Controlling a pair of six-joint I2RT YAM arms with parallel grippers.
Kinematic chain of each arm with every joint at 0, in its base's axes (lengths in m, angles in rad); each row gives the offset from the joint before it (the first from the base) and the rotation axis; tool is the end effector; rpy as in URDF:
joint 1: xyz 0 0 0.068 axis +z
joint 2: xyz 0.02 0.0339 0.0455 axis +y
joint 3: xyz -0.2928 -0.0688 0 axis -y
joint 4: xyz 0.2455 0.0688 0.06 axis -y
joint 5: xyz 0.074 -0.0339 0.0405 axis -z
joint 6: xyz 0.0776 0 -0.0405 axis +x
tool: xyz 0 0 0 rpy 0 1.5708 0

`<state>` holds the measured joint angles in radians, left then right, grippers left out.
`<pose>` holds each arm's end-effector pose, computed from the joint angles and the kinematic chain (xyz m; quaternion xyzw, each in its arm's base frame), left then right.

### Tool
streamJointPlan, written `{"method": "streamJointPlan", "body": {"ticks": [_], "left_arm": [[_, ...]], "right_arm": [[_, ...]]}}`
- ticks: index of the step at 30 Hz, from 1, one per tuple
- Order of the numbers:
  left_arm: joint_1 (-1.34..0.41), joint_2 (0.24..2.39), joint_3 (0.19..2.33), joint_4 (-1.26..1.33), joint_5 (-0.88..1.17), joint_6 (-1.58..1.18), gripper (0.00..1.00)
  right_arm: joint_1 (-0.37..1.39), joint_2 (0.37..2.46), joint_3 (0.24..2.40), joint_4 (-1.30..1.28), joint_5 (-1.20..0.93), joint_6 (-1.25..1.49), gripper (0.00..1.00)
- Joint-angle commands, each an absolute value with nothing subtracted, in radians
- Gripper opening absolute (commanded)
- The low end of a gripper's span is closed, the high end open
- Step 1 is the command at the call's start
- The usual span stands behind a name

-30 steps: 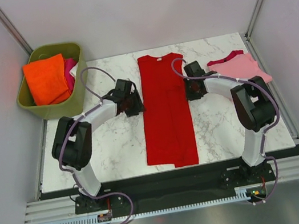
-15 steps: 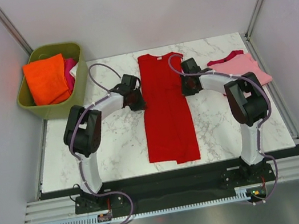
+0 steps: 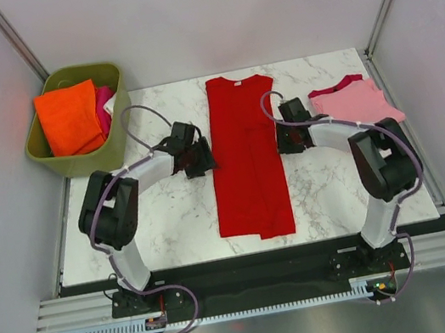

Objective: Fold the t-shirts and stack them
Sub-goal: Fold the tshirt

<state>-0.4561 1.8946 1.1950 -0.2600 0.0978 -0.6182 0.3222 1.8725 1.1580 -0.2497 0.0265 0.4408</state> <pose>0.3795 -0.1946 0.1551 -0.0625 0.9506 -0.1938 0.2343 0.3973 0.1305 0.1530 0.0605 0.9524 0.0995 0.2819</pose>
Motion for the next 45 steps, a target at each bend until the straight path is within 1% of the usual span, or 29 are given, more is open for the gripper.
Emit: {"method": "streamJointPlan", "body": {"ticks": [1, 3, 5, 7, 8, 9, 10, 12, 14, 16, 19, 22, 27, 36, 42, 43, 45], "left_arm": [[-0.468, 1.725, 1.063, -0.284, 0.069, -0.615, 0.64], [-0.482, 1.611, 0.951, -0.281, 0.064, -0.623, 0.70], [-0.494, 1.540, 0.854, -0.281, 0.064, -0.626, 0.76], [-0.520, 1.439, 0.771, -0.279, 0.078, -0.638, 0.83], [-0.537, 1.407, 0.746, -0.281, 0.093, -0.640, 0.83], [-0.558, 1.357, 0.724, -0.279, 0.092, -0.646, 0.82], [-0.605, 1.332, 0.683, -0.281, 0.087, -0.653, 0.79], [-0.646, 1.293, 0.641, -0.284, 0.087, -0.678, 0.75], [-0.698, 1.246, 0.583, -0.284, 0.098, -0.724, 0.70], [-0.742, 1.217, 0.542, -0.282, 0.098, -0.765, 0.64], [-0.778, 1.200, 0.500, -0.282, 0.095, -0.805, 0.57], [-0.782, 1.184, 0.474, -0.282, 0.091, -0.821, 0.53], [-0.781, 1.173, 0.465, -0.276, 0.080, -0.824, 0.50], [-0.781, 1.236, 0.483, -0.216, 0.074, -0.836, 0.50], [-0.781, 1.284, 0.491, -0.157, 0.107, -0.845, 0.43], [-0.781, 1.288, 0.491, -0.149, 0.112, -0.845, 0.37], [-0.781, 1.290, 0.494, -0.149, 0.121, -0.845, 0.22]], "right_arm": [[0.336, 1.688, 0.993, -0.276, 0.023, 0.468, 0.44], [0.356, 1.574, 0.881, -0.285, 0.009, 0.485, 0.46], [0.377, 1.466, 0.810, -0.296, 0.002, 0.497, 0.46], [0.422, 1.399, 0.712, -0.319, 0.003, 0.523, 0.45], [0.437, 1.341, 0.660, -0.331, 0.003, 0.532, 0.45], [0.451, 1.315, 0.640, -0.347, 0.002, 0.540, 0.45], [0.475, 1.289, 0.620, -0.379, 0.002, 0.551, 0.45], [0.492, 1.212, 0.571, -0.408, 0.003, 0.601, 0.45], [0.520, 1.145, 0.531, -0.428, -0.041, 0.662, 0.45], [0.566, 1.112, 0.519, -0.466, -0.023, 0.690, 0.45], [0.612, 1.078, 0.489, -0.488, -0.018, 0.733, 0.45], [0.641, 1.057, 0.460, -0.466, -0.051, 0.767, 0.45], [0.664, 0.989, 0.442, -0.448, -0.051, 0.807, 0.47], [0.695, 1.066, 0.428, -0.387, -0.080, 0.824, 0.43], [0.716, 1.101, 0.416, -0.344, -0.094, 0.831, 0.38], [0.722, 1.104, 0.413, -0.338, -0.095, 0.831, 0.38], [0.723, 1.112, 0.416, -0.334, -0.100, 0.833, 0.26]]}}
